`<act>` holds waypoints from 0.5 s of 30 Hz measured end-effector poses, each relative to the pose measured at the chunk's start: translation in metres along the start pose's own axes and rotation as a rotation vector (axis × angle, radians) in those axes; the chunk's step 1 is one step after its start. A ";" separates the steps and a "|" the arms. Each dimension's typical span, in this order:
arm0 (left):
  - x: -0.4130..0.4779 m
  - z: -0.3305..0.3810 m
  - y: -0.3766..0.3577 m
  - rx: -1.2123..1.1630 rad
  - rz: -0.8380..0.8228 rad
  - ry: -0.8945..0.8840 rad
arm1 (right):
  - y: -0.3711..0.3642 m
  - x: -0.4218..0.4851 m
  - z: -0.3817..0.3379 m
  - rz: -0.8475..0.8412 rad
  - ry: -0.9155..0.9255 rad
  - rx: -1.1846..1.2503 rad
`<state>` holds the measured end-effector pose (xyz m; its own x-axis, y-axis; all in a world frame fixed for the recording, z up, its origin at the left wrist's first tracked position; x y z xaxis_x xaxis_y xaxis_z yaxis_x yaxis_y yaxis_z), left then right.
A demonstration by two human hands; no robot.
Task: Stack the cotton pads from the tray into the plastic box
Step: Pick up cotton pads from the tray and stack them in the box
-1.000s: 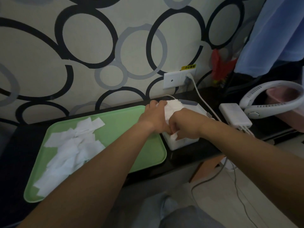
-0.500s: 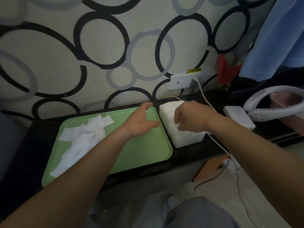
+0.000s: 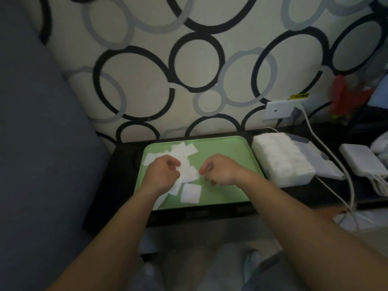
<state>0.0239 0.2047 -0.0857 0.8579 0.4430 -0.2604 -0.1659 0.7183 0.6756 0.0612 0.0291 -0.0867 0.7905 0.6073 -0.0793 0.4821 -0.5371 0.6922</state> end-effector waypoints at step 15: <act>0.003 -0.057 0.025 0.564 -0.097 0.138 | -0.054 0.022 -0.015 -0.221 0.048 -0.392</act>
<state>-0.0056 0.2549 -0.1089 0.7785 0.4828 -0.4010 0.2267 0.3796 0.8970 0.0472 0.0806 -0.1151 0.6617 0.7140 -0.2287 0.4507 -0.1351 0.8824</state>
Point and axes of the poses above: each hand's wrist, its own x-axis towards the middle knuckle, its own y-axis out of the back of the hand, z = x × y, the point moved 8 cm from there along x, towards the middle knuckle, and after that the axes turned 15 degrees about y, right-handed, at the moved point
